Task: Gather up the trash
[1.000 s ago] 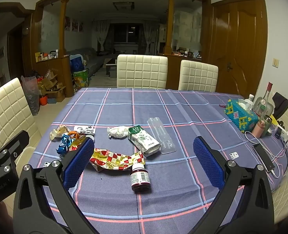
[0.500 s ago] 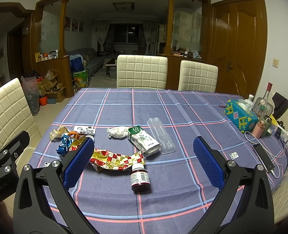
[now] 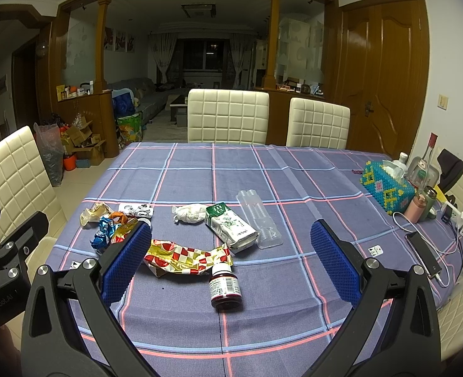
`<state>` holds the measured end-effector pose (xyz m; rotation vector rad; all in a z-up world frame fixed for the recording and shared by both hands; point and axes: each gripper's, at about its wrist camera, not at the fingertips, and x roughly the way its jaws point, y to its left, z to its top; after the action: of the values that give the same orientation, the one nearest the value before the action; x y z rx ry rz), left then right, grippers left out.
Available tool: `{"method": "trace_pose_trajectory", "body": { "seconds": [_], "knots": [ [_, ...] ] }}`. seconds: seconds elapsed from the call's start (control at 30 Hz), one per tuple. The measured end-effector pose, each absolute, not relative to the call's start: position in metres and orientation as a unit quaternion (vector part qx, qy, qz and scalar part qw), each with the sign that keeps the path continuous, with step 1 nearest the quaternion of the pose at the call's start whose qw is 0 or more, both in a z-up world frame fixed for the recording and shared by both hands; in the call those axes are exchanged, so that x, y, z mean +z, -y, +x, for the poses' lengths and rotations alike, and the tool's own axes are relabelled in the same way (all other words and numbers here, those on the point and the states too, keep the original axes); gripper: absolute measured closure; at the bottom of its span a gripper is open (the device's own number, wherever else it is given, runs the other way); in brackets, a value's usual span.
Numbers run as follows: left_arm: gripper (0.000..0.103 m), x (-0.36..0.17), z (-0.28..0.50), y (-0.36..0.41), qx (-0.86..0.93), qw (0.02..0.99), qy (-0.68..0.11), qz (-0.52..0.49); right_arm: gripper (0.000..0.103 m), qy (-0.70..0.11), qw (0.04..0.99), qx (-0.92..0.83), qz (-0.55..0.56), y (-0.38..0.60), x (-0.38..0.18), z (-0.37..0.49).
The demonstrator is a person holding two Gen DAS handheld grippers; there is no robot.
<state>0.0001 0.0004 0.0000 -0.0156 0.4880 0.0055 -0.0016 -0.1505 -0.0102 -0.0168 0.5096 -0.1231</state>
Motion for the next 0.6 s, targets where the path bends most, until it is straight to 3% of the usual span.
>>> {"method": "trace_pose_trajectory", "body": {
  "seconds": [0.6],
  "knots": [
    [0.006,-0.0021,-0.0032,0.0043,0.004,0.969,-0.247,-0.008,0.003,-0.251,0.966,-0.061,-0.008,0.1515,-0.0102,-0.0028]
  ]
}}
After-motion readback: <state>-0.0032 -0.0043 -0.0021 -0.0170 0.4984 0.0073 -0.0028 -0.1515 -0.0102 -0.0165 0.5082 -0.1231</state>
